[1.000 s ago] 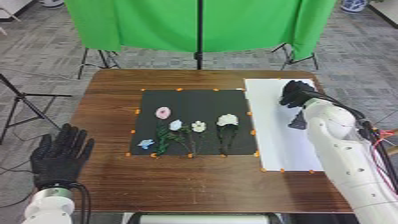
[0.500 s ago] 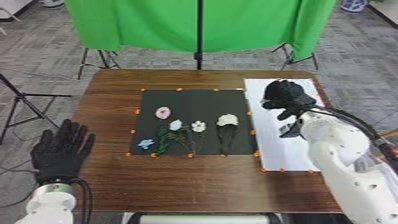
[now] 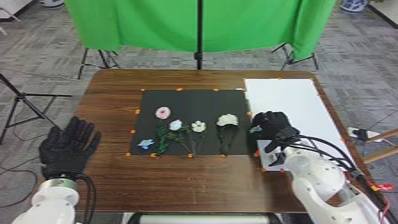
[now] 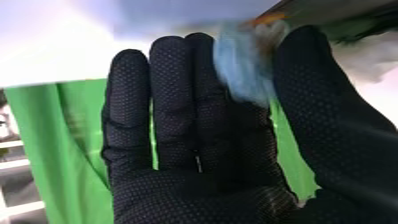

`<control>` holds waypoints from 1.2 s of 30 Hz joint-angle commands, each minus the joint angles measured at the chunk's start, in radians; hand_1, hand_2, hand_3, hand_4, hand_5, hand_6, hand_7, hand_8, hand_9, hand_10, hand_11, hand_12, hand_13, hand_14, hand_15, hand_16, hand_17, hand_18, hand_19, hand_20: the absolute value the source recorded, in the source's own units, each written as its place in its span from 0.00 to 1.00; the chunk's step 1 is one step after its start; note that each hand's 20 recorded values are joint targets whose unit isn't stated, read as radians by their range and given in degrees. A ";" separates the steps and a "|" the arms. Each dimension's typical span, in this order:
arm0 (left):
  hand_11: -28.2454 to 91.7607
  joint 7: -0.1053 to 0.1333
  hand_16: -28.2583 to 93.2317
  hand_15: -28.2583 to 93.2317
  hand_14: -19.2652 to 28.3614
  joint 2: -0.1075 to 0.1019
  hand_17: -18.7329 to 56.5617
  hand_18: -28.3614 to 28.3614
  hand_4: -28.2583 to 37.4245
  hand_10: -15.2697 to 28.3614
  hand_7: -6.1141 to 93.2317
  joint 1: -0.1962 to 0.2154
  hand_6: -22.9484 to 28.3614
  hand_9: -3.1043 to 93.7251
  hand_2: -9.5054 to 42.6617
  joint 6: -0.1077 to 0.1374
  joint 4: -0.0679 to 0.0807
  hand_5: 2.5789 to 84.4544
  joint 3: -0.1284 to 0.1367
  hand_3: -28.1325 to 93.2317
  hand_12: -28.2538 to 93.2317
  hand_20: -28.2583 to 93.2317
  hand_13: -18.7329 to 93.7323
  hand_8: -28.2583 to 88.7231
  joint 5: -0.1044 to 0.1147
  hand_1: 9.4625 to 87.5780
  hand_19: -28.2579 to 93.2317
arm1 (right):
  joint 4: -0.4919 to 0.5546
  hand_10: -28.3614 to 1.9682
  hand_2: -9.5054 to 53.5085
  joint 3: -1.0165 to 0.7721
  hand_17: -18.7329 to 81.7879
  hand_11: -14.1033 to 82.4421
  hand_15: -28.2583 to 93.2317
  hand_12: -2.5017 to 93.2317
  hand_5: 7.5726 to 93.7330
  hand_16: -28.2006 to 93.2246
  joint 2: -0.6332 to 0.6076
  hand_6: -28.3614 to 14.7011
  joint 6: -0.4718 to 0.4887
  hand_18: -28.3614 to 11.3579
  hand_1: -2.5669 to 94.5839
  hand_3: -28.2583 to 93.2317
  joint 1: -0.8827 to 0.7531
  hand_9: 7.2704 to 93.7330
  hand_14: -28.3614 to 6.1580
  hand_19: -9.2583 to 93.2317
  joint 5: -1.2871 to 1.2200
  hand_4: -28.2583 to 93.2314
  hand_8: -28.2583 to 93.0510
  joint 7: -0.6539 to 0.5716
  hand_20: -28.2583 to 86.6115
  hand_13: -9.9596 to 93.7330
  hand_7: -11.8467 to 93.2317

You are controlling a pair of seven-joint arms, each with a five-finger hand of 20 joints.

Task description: Arrange flowers

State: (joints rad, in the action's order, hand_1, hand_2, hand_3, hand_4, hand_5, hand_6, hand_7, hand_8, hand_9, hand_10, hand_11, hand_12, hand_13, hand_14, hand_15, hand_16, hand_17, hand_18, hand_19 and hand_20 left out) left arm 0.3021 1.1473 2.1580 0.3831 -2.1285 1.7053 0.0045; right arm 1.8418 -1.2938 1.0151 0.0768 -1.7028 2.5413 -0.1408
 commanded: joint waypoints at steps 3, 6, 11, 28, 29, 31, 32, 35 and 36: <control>0.49 -0.022 0.20 0.64 0.70 -0.005 0.20 0.75 0.00 0.67 0.28 0.001 0.61 0.47 0.43 -0.016 0.011 0.56 -0.008 0.87 0.35 0.39 0.44 0.14 -0.009 0.24 0.51 | 0.010 0.53 0.00 0.055 0.46 0.42 0.70 0.33 0.59 0.46 0.068 0.64 0.008 0.24 0.52 0.85 0.006 0.67 0.50 0.80 -0.020 0.00 0.11 -0.004 0.55 0.61 0.35; 0.49 -0.023 0.20 0.64 0.70 -0.004 0.20 0.75 0.00 0.67 0.28 0.006 0.61 0.47 0.43 -0.015 0.011 0.56 -0.005 0.87 0.35 0.39 0.44 0.14 -0.007 0.24 0.51 | 0.017 0.50 0.00 0.051 0.45 0.45 0.70 0.28 0.58 0.45 0.070 0.63 0.021 0.24 0.50 0.87 0.003 0.65 0.49 0.80 -0.001 0.00 0.11 -0.001 0.55 0.61 0.34; 0.49 -0.019 0.20 0.64 0.70 -0.002 0.20 0.75 0.00 0.67 0.28 0.018 0.61 0.47 0.43 -0.012 0.005 0.56 0.005 0.87 0.35 0.39 0.44 0.14 -0.005 0.24 0.51 | 0.055 0.45 0.00 0.046 0.44 0.42 0.70 0.25 0.55 0.45 0.060 0.60 0.046 0.22 0.47 0.87 -0.005 0.62 0.45 0.79 -0.036 0.00 0.12 -0.065 0.55 0.59 0.32; 0.48 -0.012 0.20 0.64 0.71 0.001 0.20 0.75 0.00 0.67 0.27 0.028 0.61 0.46 0.43 -0.007 -0.004 0.52 0.016 0.87 0.35 0.39 0.44 0.15 -0.018 0.24 0.51 | 0.157 0.26 0.00 0.007 0.41 0.47 0.73 0.29 0.38 0.42 0.051 0.47 -0.019 0.14 0.30 0.85 0.014 0.45 0.32 0.80 -0.115 0.00 0.15 -0.110 0.57 0.51 0.33; 0.48 -0.013 0.20 0.64 0.71 -0.001 0.20 0.75 0.00 0.67 0.27 0.024 0.61 0.46 0.43 -0.008 -0.003 0.52 0.017 0.87 0.35 0.39 0.44 0.15 -0.022 0.24 0.51 | 0.150 0.26 0.00 0.000 0.41 0.46 0.72 0.28 0.38 0.41 0.054 0.47 -0.037 0.14 0.28 0.85 0.024 0.44 0.32 0.80 -0.134 0.00 0.15 -0.118 0.57 0.51 0.33; 0.48 -0.013 0.20 0.64 0.71 -0.007 0.20 0.75 0.00 0.68 0.27 0.020 0.61 0.46 0.43 -0.023 0.001 0.52 0.022 0.87 0.35 0.39 0.44 0.15 -0.050 0.24 0.51 | 0.129 0.24 0.00 -0.022 0.41 0.40 0.69 0.26 0.38 0.40 0.059 0.46 -0.071 0.14 0.25 0.84 0.049 0.44 0.31 0.79 -0.181 0.01 0.15 -0.115 0.56 0.51 0.31; 0.48 -0.019 0.20 0.63 0.71 -0.010 0.20 0.75 0.00 0.68 0.27 0.014 0.61 0.46 0.44 -0.035 0.006 0.52 0.026 0.86 0.35 0.39 0.44 0.15 -0.071 0.24 0.51 | 0.122 0.23 0.03 -0.049 0.41 0.37 0.66 0.25 0.37 0.39 0.068 0.46 -0.068 0.15 0.23 0.85 0.057 0.44 0.31 0.78 -0.228 0.02 0.16 -0.098 0.55 0.50 0.29; 0.46 -0.043 0.19 0.59 0.70 -0.016 0.20 0.75 0.00 0.68 0.25 -0.001 0.61 0.46 0.45 -0.090 0.020 0.52 0.051 0.86 0.34 0.39 0.44 0.15 -0.142 0.23 0.51 | 0.102 0.24 0.16 -0.111 0.39 0.30 0.58 0.23 0.35 0.37 0.085 0.46 -0.097 0.18 0.21 0.84 0.080 0.40 0.31 0.69 -0.373 0.03 0.16 -0.076 0.50 0.47 0.26; 0.44 -0.054 0.19 0.58 0.70 -0.020 0.20 0.75 0.00 0.67 0.24 -0.010 0.60 0.46 0.45 -0.114 0.028 0.52 0.059 0.85 0.34 0.39 0.44 0.15 -0.161 0.23 0.50 | 0.101 0.26 0.18 -0.127 0.38 0.28 0.55 0.22 0.34 0.36 0.089 0.46 -0.108 0.19 0.21 0.84 0.086 0.38 0.30 0.66 -0.420 0.03 0.16 -0.084 0.48 0.46 0.25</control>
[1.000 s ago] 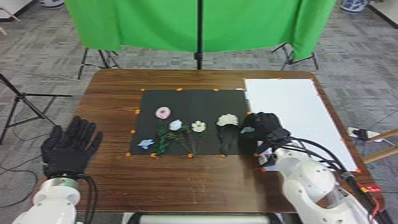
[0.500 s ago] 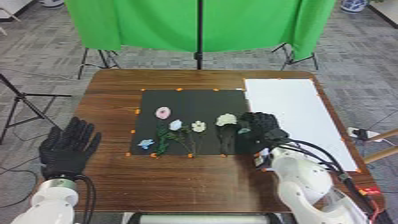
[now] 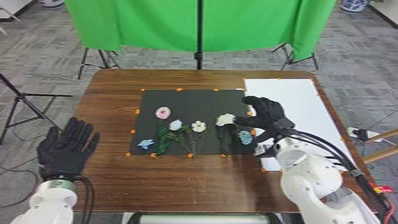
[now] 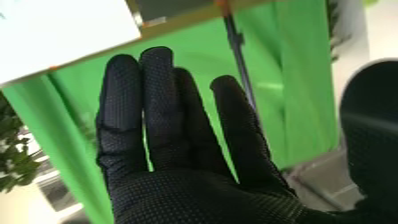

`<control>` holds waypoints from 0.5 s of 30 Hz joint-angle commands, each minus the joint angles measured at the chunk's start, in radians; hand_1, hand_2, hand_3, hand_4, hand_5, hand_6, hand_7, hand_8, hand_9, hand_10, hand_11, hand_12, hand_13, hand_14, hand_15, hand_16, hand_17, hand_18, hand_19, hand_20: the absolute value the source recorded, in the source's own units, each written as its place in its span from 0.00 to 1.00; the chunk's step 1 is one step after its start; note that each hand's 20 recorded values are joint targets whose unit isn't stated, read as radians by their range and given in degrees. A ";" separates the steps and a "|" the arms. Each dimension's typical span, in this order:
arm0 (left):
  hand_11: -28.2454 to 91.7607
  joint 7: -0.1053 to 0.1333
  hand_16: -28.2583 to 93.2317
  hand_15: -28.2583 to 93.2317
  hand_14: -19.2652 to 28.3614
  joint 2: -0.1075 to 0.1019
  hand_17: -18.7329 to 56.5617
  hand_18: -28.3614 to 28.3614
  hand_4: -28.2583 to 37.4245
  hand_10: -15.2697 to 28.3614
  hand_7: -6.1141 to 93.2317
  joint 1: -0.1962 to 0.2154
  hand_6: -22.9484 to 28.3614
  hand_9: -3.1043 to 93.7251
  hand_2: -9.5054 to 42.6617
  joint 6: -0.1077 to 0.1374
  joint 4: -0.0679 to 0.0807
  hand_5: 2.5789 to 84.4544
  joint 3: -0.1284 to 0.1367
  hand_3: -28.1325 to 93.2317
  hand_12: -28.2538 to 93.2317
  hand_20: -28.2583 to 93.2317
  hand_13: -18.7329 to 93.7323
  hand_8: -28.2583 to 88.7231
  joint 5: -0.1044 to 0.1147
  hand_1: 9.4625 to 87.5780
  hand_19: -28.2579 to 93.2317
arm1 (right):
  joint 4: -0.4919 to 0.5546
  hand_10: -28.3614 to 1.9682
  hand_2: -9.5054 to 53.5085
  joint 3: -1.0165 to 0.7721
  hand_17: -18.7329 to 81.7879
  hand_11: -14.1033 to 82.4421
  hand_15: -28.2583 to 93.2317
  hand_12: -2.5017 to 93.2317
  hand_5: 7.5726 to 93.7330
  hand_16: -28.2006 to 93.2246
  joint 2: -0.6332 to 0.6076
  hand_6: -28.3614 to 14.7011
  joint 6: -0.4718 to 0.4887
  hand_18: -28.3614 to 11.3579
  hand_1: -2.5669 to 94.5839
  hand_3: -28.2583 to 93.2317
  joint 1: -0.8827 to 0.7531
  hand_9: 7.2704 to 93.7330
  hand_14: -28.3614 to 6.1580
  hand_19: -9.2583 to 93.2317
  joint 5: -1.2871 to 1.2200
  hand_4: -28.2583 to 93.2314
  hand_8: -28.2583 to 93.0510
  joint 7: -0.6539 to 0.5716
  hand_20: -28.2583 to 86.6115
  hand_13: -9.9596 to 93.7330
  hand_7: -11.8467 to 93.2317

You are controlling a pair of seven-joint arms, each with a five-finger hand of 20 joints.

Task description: Arrange flowers

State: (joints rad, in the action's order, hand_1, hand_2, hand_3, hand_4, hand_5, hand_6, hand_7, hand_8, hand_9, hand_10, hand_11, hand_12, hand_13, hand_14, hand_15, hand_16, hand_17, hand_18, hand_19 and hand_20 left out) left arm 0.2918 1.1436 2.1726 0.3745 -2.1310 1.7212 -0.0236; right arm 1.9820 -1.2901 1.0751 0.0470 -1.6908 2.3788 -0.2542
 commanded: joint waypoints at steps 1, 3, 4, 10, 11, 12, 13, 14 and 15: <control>0.43 -0.056 0.19 0.56 0.69 -0.020 0.20 0.74 0.00 0.67 0.22 -0.033 0.60 0.45 0.45 -0.124 0.038 0.51 0.052 0.85 0.33 0.38 0.43 0.15 -0.148 0.23 0.50 | -0.040 0.27 0.20 -0.147 0.38 0.27 0.53 0.21 0.34 0.36 0.034 0.47 -0.091 0.19 0.20 0.85 0.079 0.37 0.30 0.64 -0.297 0.03 0.16 0.026 0.47 0.45 0.25; 0.40 -0.084 0.19 0.53 0.69 -0.036 0.20 0.74 0.00 0.66 0.20 -0.054 0.59 0.43 0.46 -0.159 0.062 0.50 0.063 0.84 0.33 0.38 0.42 0.16 -0.174 0.22 0.49 | -0.035 0.28 0.22 -0.185 0.37 0.25 0.49 0.20 0.34 0.36 0.048 0.48 -0.096 0.19 0.20 0.85 0.081 0.37 0.29 0.60 -0.389 0.03 0.16 0.013 0.45 0.44 0.24; 0.40 -0.096 0.20 0.53 0.69 -0.042 0.20 0.74 0.00 0.67 0.20 -0.064 0.59 0.43 0.46 -0.166 0.072 0.50 0.067 0.84 0.33 0.38 0.42 0.16 -0.183 0.21 0.49 | -0.031 0.29 0.22 -0.205 0.36 0.24 0.48 0.20 0.35 0.37 0.057 0.48 -0.096 0.19 0.20 0.85 0.081 0.37 0.29 0.59 -0.461 0.03 0.16 0.009 0.44 0.44 0.24; 0.35 -0.151 0.20 0.46 0.67 -0.060 0.20 0.74 0.00 0.66 0.15 -0.090 0.59 0.39 0.45 -0.210 0.116 0.45 0.113 0.82 0.33 0.36 0.38 0.17 -0.252 0.20 0.47 | -0.040 0.35 0.24 -0.300 0.35 0.23 0.40 0.20 0.41 0.38 0.131 0.51 -0.006 0.22 0.18 0.85 0.067 0.40 0.32 0.51 -0.962 0.04 0.16 0.058 0.41 0.42 0.23; 0.35 -0.157 0.20 0.45 0.67 -0.059 0.20 0.74 0.00 0.66 0.14 -0.096 0.59 0.38 0.45 -0.229 0.125 0.45 0.122 0.82 0.33 0.36 0.38 0.17 -0.264 0.20 0.46 | -0.042 0.37 0.24 -0.313 0.35 0.22 0.38 0.19 0.40 0.38 0.145 0.51 0.023 0.22 0.18 0.85 0.065 0.39 0.33 0.49 -1.008 0.04 0.16 0.073 0.41 0.41 0.22; 0.34 -0.167 0.20 0.42 0.66 -0.062 0.20 0.73 0.00 0.66 0.14 -0.103 0.59 0.37 0.45 -0.241 0.133 0.44 0.128 0.82 0.32 0.36 0.37 0.18 -0.277 0.19 0.45 | -0.044 0.41 0.24 -0.322 0.34 0.21 0.36 0.18 0.39 0.39 0.157 0.51 0.046 0.23 0.18 0.85 0.059 0.37 0.33 0.47 -1.043 0.04 0.16 0.088 0.41 0.40 0.21; 0.33 -0.170 0.20 0.40 0.65 -0.063 0.20 0.73 0.00 0.66 0.13 -0.101 0.60 0.36 0.44 -0.250 0.136 0.44 0.138 0.82 0.32 0.35 0.36 0.18 -0.291 0.19 0.44 | -0.045 0.43 0.24 -0.323 0.34 0.20 0.34 0.18 0.37 0.38 0.167 0.51 0.055 0.24 0.18 0.85 0.054 0.36 0.36 0.45 -1.065 0.04 0.16 0.103 0.40 0.39 0.20; 0.32 -0.180 0.20 0.39 0.65 -0.064 0.20 0.72 0.00 0.66 0.11 -0.103 0.61 0.36 0.44 -0.262 0.140 0.43 0.147 0.82 0.32 0.35 0.36 0.18 -0.310 0.19 0.43 | -0.047 0.45 0.24 -0.327 0.34 0.19 0.32 0.17 0.36 0.38 0.180 0.50 0.069 0.27 0.18 0.86 0.047 0.35 0.38 0.42 -1.081 0.04 0.16 0.116 0.40 0.38 0.18; 0.31 -0.178 0.20 0.37 0.64 -0.065 0.20 0.72 0.00 0.66 0.10 -0.107 0.61 0.35 0.43 -0.264 0.141 0.42 0.151 0.82 0.32 0.34 0.35 0.18 -0.325 0.19 0.43 | -0.044 0.46 0.24 -0.332 0.35 0.18 0.30 0.16 0.36 0.38 0.196 0.50 0.077 0.33 0.18 0.86 0.041 0.34 0.42 0.36 -1.094 0.04 0.16 0.118 0.39 0.38 0.17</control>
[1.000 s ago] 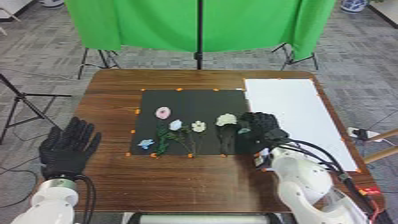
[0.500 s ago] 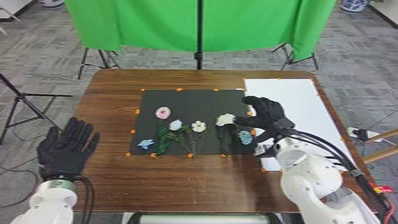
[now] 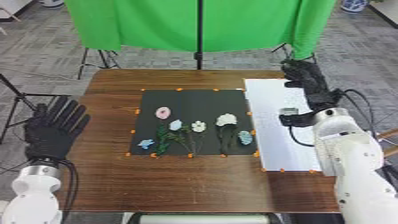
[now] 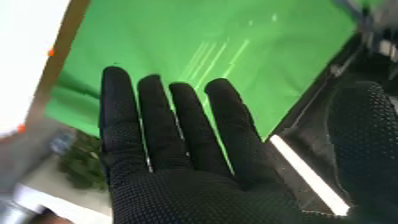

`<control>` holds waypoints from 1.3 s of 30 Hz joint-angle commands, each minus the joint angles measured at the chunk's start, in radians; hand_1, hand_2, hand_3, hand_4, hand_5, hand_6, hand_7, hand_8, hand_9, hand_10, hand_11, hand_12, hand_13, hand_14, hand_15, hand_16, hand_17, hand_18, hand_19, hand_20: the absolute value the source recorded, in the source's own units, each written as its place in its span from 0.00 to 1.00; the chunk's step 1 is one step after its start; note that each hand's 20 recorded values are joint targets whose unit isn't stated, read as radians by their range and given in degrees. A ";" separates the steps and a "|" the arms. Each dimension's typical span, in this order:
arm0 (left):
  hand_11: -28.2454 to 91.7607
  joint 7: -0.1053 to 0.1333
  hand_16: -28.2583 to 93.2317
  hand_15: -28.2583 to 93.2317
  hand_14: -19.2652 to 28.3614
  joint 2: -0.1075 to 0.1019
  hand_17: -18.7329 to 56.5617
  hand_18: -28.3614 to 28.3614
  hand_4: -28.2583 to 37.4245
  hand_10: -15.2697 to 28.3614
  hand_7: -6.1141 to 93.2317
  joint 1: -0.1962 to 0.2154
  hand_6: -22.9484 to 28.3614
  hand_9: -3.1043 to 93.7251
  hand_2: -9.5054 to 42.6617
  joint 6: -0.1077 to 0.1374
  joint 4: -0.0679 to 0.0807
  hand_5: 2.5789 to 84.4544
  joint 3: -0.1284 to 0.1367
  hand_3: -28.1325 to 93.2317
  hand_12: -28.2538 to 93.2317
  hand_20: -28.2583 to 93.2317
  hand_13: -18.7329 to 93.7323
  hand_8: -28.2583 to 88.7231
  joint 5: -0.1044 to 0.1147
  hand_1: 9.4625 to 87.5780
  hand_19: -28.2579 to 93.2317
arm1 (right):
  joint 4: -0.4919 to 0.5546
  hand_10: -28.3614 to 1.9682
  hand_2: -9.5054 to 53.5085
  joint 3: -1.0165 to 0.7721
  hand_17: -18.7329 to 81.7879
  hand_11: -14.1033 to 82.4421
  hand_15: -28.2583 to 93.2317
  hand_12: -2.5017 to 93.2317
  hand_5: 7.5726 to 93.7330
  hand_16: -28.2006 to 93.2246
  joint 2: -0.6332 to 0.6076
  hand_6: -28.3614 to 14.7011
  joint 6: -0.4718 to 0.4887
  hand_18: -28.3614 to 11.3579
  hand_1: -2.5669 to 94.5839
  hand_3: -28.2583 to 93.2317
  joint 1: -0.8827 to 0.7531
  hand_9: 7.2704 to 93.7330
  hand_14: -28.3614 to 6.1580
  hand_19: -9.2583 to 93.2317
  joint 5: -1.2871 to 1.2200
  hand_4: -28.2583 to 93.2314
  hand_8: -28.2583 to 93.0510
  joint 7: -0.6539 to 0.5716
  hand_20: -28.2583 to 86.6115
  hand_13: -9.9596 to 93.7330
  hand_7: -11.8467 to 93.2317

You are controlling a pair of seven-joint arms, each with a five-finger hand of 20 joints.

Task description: Arrange flowers

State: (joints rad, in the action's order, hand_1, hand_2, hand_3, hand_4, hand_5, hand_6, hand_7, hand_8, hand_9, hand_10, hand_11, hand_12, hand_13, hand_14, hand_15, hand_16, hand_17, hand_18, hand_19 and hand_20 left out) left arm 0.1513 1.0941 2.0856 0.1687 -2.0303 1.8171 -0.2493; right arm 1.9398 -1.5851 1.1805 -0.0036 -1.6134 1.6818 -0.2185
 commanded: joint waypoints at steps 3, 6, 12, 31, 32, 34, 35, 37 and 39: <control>0.29 -0.005 0.20 0.34 0.62 -0.024 0.21 0.70 0.00 0.65 0.09 -0.019 0.62 0.33 0.43 0.021 0.017 0.40 0.038 0.81 0.31 0.33 0.33 0.18 -0.104 0.18 0.40 | 0.000 0.49 0.24 -0.051 0.39 0.20 0.28 0.12 0.37 0.32 0.127 0.47 0.146 0.49 0.19 0.87 -0.048 0.37 0.50 0.21 -0.509 0.03 0.16 0.054 0.38 0.38 0.17; 0.30 0.050 0.20 0.35 0.62 -0.036 0.22 0.69 0.00 0.66 0.09 -0.035 0.64 0.34 0.43 0.031 0.015 0.42 0.007 0.82 0.32 0.33 0.34 0.18 -0.081 0.19 0.39 | 0.020 0.48 0.24 -0.061 0.40 0.21 0.28 0.12 0.39 0.29 0.152 0.45 0.131 0.54 0.19 0.87 -0.075 0.39 0.54 0.18 -0.506 0.03 0.16 0.084 0.37 0.39 0.17; 0.32 0.117 0.19 0.36 0.62 -0.023 0.23 0.68 0.00 0.65 0.11 -0.054 0.62 0.35 0.43 -0.001 0.004 0.43 -0.001 0.83 0.31 0.33 0.35 0.18 -0.070 0.20 0.39 | 0.068 0.48 0.25 -0.075 0.40 0.21 0.29 0.11 0.40 0.26 0.155 0.45 0.169 0.54 0.19 0.87 -0.095 0.39 0.56 0.16 -0.468 0.03 0.15 0.108 0.38 0.38 0.17; 0.35 0.158 0.22 0.45 0.70 0.022 0.21 0.72 0.00 0.67 0.15 0.045 0.60 0.39 0.43 0.000 -0.085 0.46 0.059 0.83 0.34 0.35 0.40 0.18 -0.042 0.19 0.42 | 0.134 0.58 0.00 -0.110 0.33 0.19 0.31 0.14 0.43 0.30 0.239 0.66 0.264 0.35 0.32 0.90 -0.165 0.37 0.45 0.27 -0.337 0.03 0.13 0.230 0.38 0.36 0.27; 0.36 0.148 0.22 0.47 0.71 0.038 0.21 0.73 0.00 0.68 0.16 0.046 0.61 0.40 0.43 -0.007 -0.084 0.47 0.056 0.83 0.35 0.35 0.41 0.18 -0.043 0.19 0.42 | 0.140 0.60 0.00 -0.110 0.33 0.20 0.32 0.14 0.46 0.31 0.237 0.69 0.239 0.34 0.34 0.91 -0.174 0.39 0.45 0.27 -0.345 0.03 0.12 0.226 0.38 0.37 0.29; 0.39 0.145 0.22 0.53 0.72 0.056 0.21 0.73 0.00 0.69 0.17 0.032 0.61 0.42 0.43 -0.035 -0.083 0.48 0.052 0.83 0.36 0.36 0.42 0.18 -0.044 0.19 0.44 | 0.146 0.63 0.00 -0.102 0.34 0.22 0.33 0.16 0.52 0.34 0.234 0.72 0.194 0.34 0.36 0.91 -0.174 0.45 0.47 0.27 -0.394 0.02 0.11 0.223 0.39 0.41 0.34; 0.40 0.147 0.23 0.56 0.72 0.055 0.21 0.73 0.00 0.69 0.17 0.045 0.61 0.42 0.43 -0.051 -0.089 0.48 0.055 0.83 0.36 0.36 0.43 0.17 -0.038 0.19 0.45 | 0.138 0.64 0.00 -0.091 0.34 0.23 0.34 0.17 0.54 0.35 0.232 0.72 0.176 0.34 0.36 0.91 -0.170 0.48 0.47 0.28 -0.421 0.02 0.11 0.206 0.39 0.43 0.35; 0.43 0.138 0.23 0.67 0.75 0.068 0.21 0.76 0.00 0.70 0.17 0.072 0.62 0.45 0.45 -0.062 -0.104 0.49 0.066 0.82 0.37 0.40 0.45 0.17 -0.031 0.20 0.51 | 0.124 0.61 0.00 -0.085 0.34 0.25 0.35 0.18 0.56 0.37 0.234 0.71 0.177 0.33 0.36 0.91 -0.170 0.52 0.48 0.29 -0.446 0.02 0.10 0.171 0.40 0.45 0.36; 0.47 0.136 0.23 0.74 0.78 0.082 0.22 0.77 0.00 0.72 0.18 0.079 0.62 0.49 0.46 -0.049 -0.102 0.52 0.060 0.82 0.38 0.41 0.48 0.17 -0.008 0.20 0.53 | 0.135 0.59 0.00 -0.075 0.35 0.27 0.35 0.19 0.57 0.38 0.235 0.69 0.138 0.32 0.35 0.90 -0.202 0.54 0.47 0.30 -0.453 0.02 0.10 0.176 0.41 0.47 0.37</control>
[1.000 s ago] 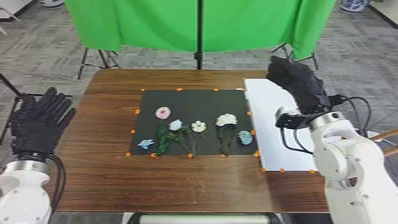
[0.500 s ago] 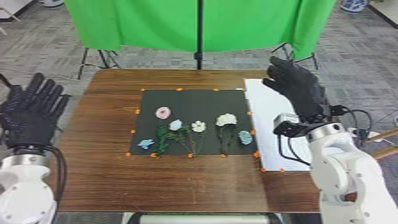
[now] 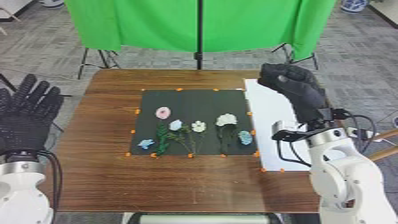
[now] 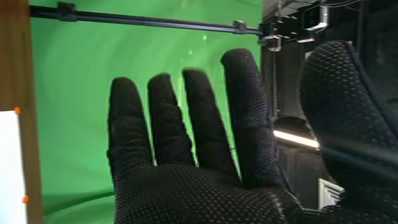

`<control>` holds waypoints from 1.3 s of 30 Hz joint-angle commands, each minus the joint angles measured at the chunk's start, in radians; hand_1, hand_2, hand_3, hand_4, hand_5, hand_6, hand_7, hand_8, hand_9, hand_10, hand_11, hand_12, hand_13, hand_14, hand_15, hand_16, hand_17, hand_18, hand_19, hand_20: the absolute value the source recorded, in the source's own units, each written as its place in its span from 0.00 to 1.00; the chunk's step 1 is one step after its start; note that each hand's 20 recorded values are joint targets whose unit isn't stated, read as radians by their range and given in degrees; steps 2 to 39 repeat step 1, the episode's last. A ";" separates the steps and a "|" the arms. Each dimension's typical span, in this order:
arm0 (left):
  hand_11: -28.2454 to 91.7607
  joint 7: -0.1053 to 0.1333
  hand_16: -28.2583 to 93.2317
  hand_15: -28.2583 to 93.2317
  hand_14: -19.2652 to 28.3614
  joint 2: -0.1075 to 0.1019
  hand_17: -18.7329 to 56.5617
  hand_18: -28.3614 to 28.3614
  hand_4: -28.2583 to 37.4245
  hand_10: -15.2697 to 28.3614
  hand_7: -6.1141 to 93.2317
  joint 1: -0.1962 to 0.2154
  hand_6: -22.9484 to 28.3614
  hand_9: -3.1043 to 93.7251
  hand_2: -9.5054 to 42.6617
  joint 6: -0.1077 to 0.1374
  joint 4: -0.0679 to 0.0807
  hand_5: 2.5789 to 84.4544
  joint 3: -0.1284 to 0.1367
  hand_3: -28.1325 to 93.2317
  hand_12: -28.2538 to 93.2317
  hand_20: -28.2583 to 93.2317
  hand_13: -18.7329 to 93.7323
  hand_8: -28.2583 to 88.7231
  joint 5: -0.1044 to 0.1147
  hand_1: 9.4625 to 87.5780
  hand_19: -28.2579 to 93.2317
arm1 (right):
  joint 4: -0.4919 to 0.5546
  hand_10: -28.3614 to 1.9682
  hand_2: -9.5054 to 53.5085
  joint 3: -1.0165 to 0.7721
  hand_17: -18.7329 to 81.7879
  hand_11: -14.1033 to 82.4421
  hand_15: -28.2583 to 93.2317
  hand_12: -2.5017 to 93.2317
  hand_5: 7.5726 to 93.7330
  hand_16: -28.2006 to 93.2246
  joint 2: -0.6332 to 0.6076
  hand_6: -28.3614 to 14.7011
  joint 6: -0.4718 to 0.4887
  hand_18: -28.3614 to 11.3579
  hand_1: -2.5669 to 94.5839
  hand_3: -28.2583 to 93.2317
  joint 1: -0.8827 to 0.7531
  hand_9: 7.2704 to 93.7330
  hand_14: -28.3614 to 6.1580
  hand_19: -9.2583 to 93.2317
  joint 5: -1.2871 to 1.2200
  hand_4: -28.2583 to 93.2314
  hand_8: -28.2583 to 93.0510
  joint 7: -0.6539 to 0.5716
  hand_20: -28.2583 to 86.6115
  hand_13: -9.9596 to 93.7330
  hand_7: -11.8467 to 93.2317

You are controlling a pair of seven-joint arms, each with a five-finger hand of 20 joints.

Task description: Arrange flowers

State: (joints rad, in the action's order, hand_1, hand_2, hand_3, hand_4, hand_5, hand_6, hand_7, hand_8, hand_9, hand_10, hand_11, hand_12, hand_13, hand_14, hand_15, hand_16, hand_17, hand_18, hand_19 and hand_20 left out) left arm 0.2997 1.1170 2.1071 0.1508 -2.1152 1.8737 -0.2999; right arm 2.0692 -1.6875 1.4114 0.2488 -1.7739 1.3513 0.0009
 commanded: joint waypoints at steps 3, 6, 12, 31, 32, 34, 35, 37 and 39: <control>0.47 0.002 0.23 0.75 0.79 0.061 0.22 0.77 0.00 0.72 0.18 0.067 0.62 0.50 0.46 -0.010 -0.023 0.53 0.005 0.82 0.38 0.41 0.49 0.18 0.075 0.21 0.53 | 0.007 0.58 0.00 0.034 0.35 0.27 0.35 0.19 0.58 0.39 0.008 0.69 -0.127 0.32 0.35 0.90 -0.048 0.55 0.46 0.30 -0.135 0.03 0.10 -0.038 0.41 0.48 0.37; 0.47 0.002 0.23 0.75 0.79 0.061 0.22 0.77 0.00 0.72 0.18 0.067 0.62 0.50 0.46 -0.010 -0.023 0.53 0.005 0.82 0.38 0.41 0.49 0.18 0.075 0.21 0.53 | 0.007 0.58 0.00 0.034 0.35 0.27 0.35 0.19 0.58 0.39 0.008 0.69 -0.127 0.32 0.35 0.90 -0.048 0.55 0.46 0.30 -0.135 0.03 0.10 -0.038 0.41 0.48 0.37; 0.47 0.002 0.23 0.75 0.79 0.061 0.22 0.77 0.00 0.72 0.18 0.067 0.62 0.50 0.46 -0.010 -0.023 0.53 0.005 0.82 0.38 0.41 0.49 0.18 0.075 0.21 0.53 | 0.007 0.58 0.00 0.034 0.35 0.27 0.35 0.19 0.58 0.39 0.008 0.69 -0.127 0.32 0.35 0.90 -0.048 0.55 0.46 0.30 -0.135 0.03 0.10 -0.038 0.41 0.48 0.37; 0.47 0.002 0.23 0.75 0.79 0.061 0.22 0.77 0.00 0.72 0.18 0.067 0.62 0.50 0.46 -0.010 -0.023 0.53 0.005 0.82 0.38 0.41 0.49 0.18 0.075 0.21 0.53 | 0.007 0.58 0.00 0.034 0.35 0.27 0.35 0.19 0.58 0.39 0.008 0.69 -0.127 0.32 0.35 0.90 -0.048 0.55 0.46 0.30 -0.135 0.03 0.10 -0.038 0.41 0.48 0.37; 0.47 0.002 0.23 0.75 0.79 0.061 0.22 0.77 0.00 0.72 0.18 0.067 0.62 0.50 0.46 -0.010 -0.023 0.53 0.005 0.82 0.38 0.41 0.49 0.18 0.075 0.21 0.53 | 0.007 0.58 0.00 0.034 0.35 0.27 0.35 0.19 0.58 0.39 0.008 0.69 -0.127 0.32 0.35 0.90 -0.048 0.55 0.46 0.30 -0.135 0.03 0.10 -0.038 0.41 0.48 0.37; 0.47 0.002 0.23 0.75 0.79 0.061 0.22 0.77 0.00 0.72 0.18 0.067 0.62 0.50 0.46 -0.010 -0.023 0.53 0.005 0.82 0.38 0.41 0.49 0.18 0.075 0.21 0.53 | 0.007 0.58 0.00 0.034 0.35 0.27 0.35 0.19 0.58 0.39 0.008 0.69 -0.127 0.32 0.35 0.90 -0.048 0.55 0.46 0.30 -0.135 0.03 0.10 -0.038 0.41 0.48 0.37; 0.47 0.002 0.23 0.75 0.79 0.061 0.22 0.77 0.00 0.72 0.18 0.067 0.62 0.50 0.46 -0.010 -0.023 0.53 0.005 0.82 0.38 0.41 0.49 0.18 0.075 0.21 0.53 | 0.007 0.58 0.00 0.034 0.35 0.27 0.35 0.19 0.58 0.39 0.008 0.69 -0.127 0.32 0.35 0.90 -0.048 0.55 0.46 0.30 -0.135 0.03 0.10 -0.038 0.41 0.48 0.37; 0.47 0.002 0.23 0.75 0.79 0.061 0.22 0.77 0.00 0.72 0.18 0.067 0.62 0.50 0.46 -0.010 -0.023 0.53 0.005 0.82 0.38 0.41 0.49 0.18 0.075 0.21 0.53 | 0.007 0.58 0.00 0.034 0.35 0.27 0.35 0.19 0.58 0.39 0.008 0.69 -0.127 0.32 0.35 0.90 -0.048 0.55 0.46 0.30 -0.135 0.03 0.10 -0.038 0.41 0.48 0.37; 0.47 0.002 0.23 0.75 0.79 0.061 0.22 0.77 0.00 0.72 0.18 0.067 0.62 0.50 0.46 -0.010 -0.023 0.53 0.005 0.82 0.38 0.41 0.49 0.18 0.075 0.21 0.53 | 0.007 0.58 0.00 0.034 0.35 0.27 0.35 0.19 0.58 0.39 0.008 0.69 -0.127 0.32 0.35 0.90 -0.048 0.55 0.46 0.30 -0.135 0.03 0.10 -0.038 0.41 0.48 0.37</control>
